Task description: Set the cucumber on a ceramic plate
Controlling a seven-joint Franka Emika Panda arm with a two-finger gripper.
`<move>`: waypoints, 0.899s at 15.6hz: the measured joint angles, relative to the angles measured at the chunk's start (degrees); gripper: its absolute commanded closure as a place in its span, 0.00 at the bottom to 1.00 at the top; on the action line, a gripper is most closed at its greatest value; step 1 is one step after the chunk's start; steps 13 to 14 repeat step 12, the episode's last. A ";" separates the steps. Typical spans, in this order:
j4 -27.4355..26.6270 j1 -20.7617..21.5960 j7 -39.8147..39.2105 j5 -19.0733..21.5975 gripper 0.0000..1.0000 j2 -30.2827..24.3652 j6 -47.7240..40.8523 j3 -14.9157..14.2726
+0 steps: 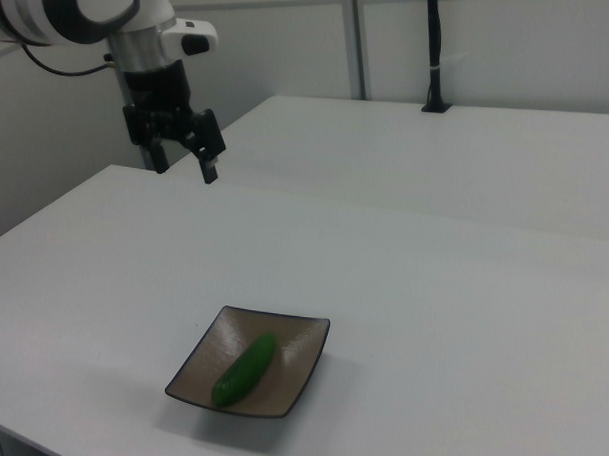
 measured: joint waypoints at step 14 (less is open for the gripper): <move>4.54 -0.33 0.00 3.68 0.00 9.24 8.65 -0.38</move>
